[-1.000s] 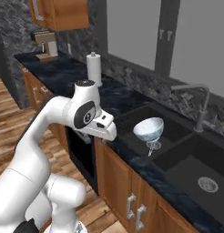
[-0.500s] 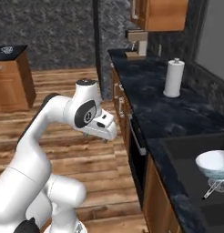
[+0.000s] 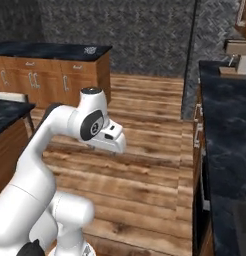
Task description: Pick the strainer and bowl and place them in the sink. Then turn on the water.
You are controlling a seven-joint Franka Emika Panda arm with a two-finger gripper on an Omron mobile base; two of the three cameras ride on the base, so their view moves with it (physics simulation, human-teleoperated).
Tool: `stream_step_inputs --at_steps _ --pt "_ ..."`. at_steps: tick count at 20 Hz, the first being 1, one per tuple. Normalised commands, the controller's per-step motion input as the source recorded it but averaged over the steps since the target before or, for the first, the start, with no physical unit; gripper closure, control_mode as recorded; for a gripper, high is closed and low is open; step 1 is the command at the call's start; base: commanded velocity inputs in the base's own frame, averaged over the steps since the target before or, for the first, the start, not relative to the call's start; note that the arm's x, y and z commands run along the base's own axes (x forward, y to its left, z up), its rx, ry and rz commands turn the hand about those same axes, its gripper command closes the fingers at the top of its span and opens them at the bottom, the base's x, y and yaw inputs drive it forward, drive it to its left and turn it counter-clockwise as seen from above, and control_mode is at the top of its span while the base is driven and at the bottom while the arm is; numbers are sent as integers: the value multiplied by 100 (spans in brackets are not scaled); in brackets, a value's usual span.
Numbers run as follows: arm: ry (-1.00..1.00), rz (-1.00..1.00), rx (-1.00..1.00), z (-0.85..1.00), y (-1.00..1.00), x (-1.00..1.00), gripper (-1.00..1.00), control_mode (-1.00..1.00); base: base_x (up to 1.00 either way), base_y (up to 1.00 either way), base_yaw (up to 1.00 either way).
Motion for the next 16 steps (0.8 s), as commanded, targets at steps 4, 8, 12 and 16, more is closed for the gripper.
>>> stream_step_inputs --at_steps 4,8,12,16 --pt "0 0 0 0 0 0 -100 100 97 -16 33" --pt "0 0 0 0 0 0 -100 100 100 0 22" --pt "0 0 0 0 0 0 -100 100 100 0 17" --pt "0 0 0 0 0 0 -100 100 100 0 14"
